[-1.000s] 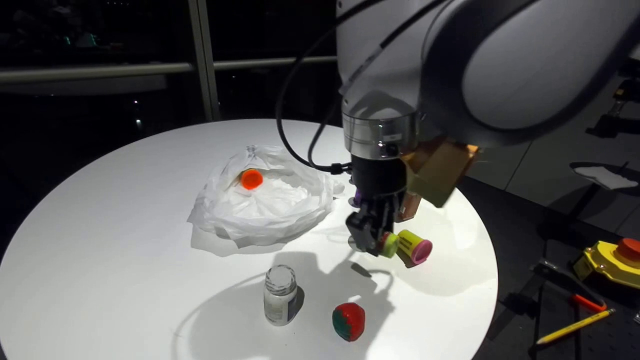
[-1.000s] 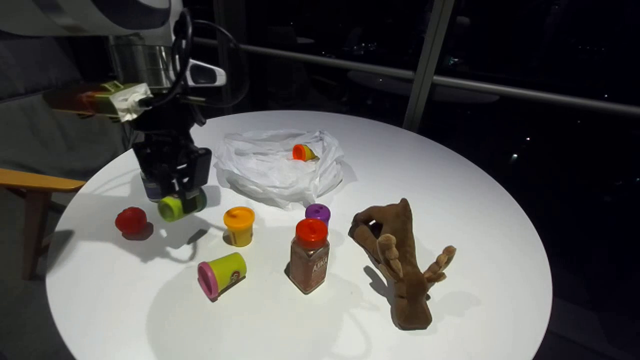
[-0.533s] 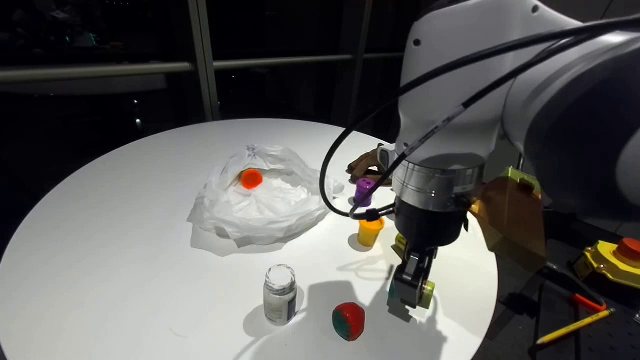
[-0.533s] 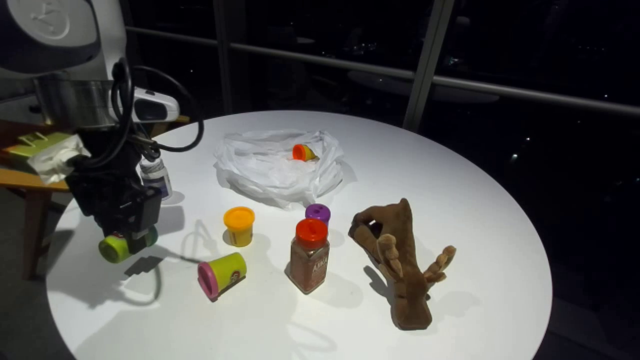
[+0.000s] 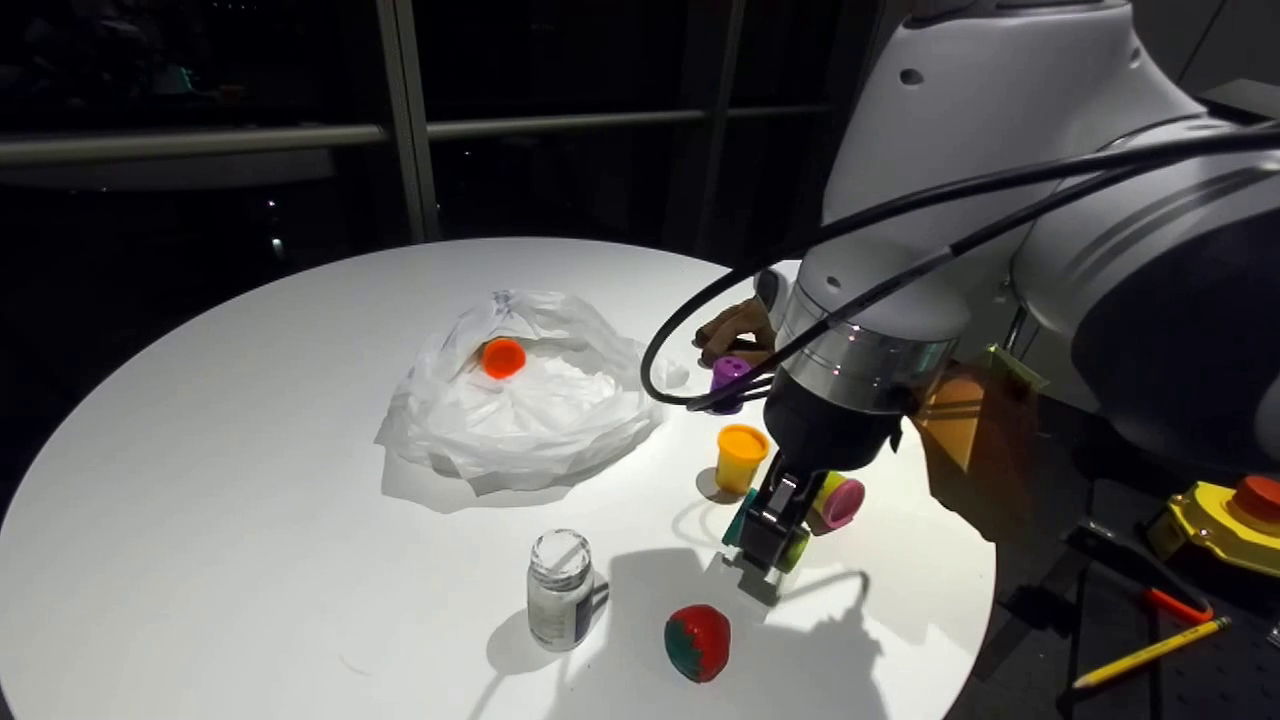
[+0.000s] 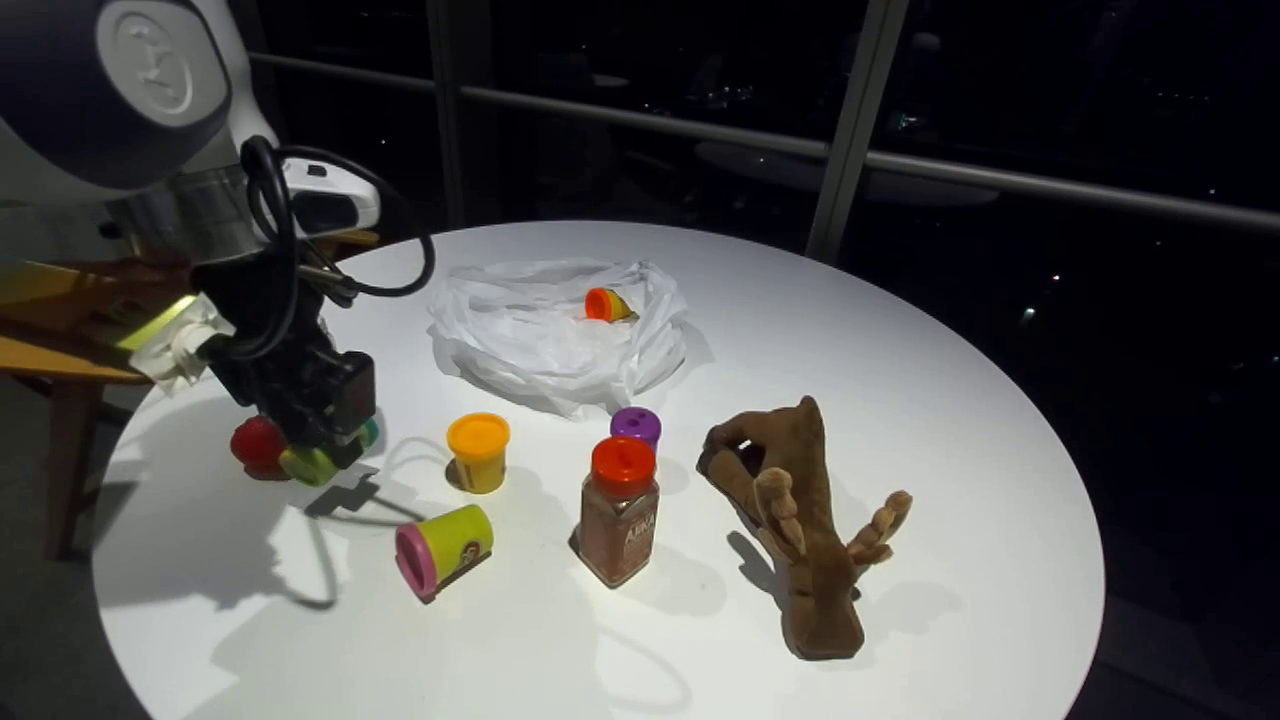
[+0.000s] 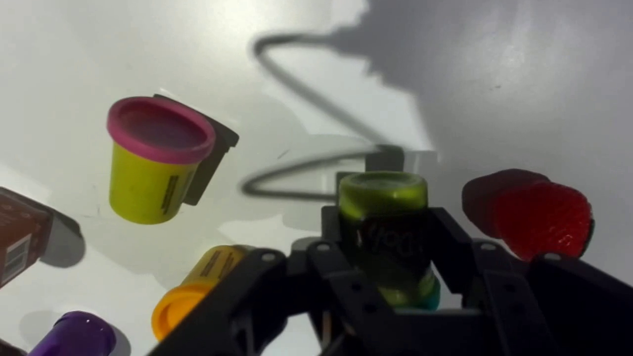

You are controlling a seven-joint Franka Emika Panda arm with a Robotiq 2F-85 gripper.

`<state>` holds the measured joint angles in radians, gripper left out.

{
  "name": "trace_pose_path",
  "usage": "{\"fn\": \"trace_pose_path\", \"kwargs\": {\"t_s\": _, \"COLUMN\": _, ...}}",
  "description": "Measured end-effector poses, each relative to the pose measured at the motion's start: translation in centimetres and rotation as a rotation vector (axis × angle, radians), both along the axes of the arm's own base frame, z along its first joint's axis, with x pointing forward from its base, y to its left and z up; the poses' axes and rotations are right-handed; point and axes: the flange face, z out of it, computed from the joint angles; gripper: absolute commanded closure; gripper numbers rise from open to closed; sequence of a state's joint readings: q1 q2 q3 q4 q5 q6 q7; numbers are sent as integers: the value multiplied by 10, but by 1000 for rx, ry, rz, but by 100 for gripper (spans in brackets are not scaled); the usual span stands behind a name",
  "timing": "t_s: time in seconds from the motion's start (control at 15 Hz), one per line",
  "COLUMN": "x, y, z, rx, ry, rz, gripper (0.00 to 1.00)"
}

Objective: Pick up the objects from the plastic bag and put them on the table.

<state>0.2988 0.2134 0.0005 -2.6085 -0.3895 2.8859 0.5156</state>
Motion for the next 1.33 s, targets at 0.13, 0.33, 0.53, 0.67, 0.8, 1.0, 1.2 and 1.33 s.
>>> {"fn": "trace_pose_path", "kwargs": {"t_s": 0.13, "x": 2, "y": -2, "z": -3, "rx": 3, "ry": -23, "rz": -11, "gripper": 2}}
{"fn": "trace_pose_path", "kwargs": {"t_s": 0.33, "x": 1, "y": 6, "z": -4, "rx": 27, "ry": -44, "rz": -27, "gripper": 0}}
{"fn": "trace_pose_path", "kwargs": {"t_s": 0.53, "x": 11, "y": 17, "z": 12, "rx": 71, "ry": -87, "rz": -70, "gripper": 0}}
{"fn": "trace_pose_path", "kwargs": {"t_s": 0.67, "x": 26, "y": 26, "z": 33, "rx": 114, "ry": -129, "rz": -118, "gripper": 0}}
{"fn": "trace_pose_path", "kwargs": {"t_s": 0.8, "x": 46, "y": 35, "z": 59, "rx": 164, "ry": -175, "rz": -173, "gripper": 0}}
{"fn": "trace_pose_path", "kwargs": {"t_s": 1.0, "x": 87, "y": 46, "z": 96, "rx": 209, "ry": -244, "rz": -213, "gripper": 0}}
{"fn": "trace_pose_path", "kwargs": {"t_s": 1.2, "x": 130, "y": 47, "z": 116, "rx": 194, "ry": -260, "rz": -220, "gripper": 0}}
{"fn": "trace_pose_path", "kwargs": {"t_s": 1.33, "x": 160, "y": 43, "z": 114, "rx": 168, "ry": -233, "rz": -228, "gripper": 0}}
